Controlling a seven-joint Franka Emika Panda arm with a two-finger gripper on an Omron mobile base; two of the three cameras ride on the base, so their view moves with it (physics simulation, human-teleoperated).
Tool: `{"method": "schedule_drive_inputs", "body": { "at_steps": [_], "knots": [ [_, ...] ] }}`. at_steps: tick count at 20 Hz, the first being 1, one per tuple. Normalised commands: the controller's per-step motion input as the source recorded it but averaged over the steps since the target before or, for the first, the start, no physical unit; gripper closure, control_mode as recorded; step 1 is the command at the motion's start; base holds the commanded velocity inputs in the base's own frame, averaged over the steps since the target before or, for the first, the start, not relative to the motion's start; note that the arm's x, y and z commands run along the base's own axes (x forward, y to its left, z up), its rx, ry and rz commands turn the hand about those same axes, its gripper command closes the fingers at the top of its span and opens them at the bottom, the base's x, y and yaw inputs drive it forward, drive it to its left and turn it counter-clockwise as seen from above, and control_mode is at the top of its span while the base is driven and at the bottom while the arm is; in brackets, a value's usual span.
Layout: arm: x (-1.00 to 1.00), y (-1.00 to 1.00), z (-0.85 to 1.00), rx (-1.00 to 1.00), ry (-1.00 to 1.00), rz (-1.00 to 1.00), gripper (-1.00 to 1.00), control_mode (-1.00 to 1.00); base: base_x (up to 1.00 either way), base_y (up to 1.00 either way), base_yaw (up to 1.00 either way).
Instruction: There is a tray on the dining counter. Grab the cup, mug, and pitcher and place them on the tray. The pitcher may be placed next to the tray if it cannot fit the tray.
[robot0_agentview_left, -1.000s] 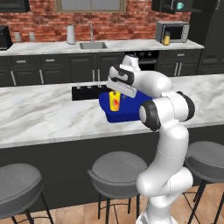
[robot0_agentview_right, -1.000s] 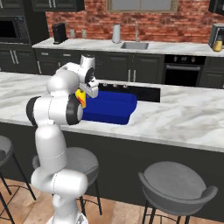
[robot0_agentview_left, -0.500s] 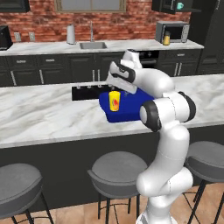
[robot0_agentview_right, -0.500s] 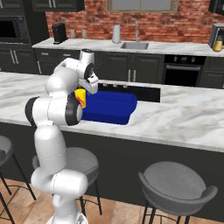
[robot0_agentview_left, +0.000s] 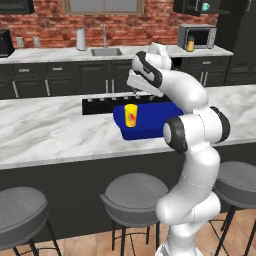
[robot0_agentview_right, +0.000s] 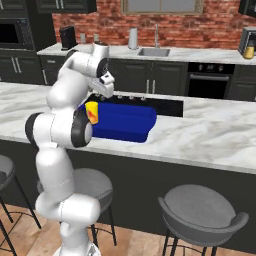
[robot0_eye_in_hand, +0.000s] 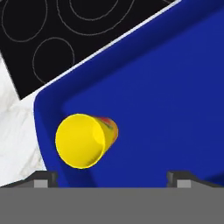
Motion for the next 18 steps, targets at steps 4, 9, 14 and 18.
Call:
{"method": "schedule_drive_inputs", "body": {
  "at_steps": [4, 9, 14, 18],
  "knots": [
    [-0.8, -0.23, 0.41, -0.04, 0.0, 0.14, -1.0, -1.0, 0.0, 0.0, 0.0],
    [-0.94, -0.02, 0.24, -0.08, 0.0, 0.2, -1.0, -1.0, 0.0, 0.0, 0.0],
    [-1.0, 0.0, 0.14, -0.09, 0.0, 0.23, -1.0, -1.0, 0.0, 0.0, 0.0],
    [-0.99, 0.0, 0.14, -0.05, 0.0, 0.26, -1.0, -1.0, 0.0, 0.0, 0.0]
  ]
}}
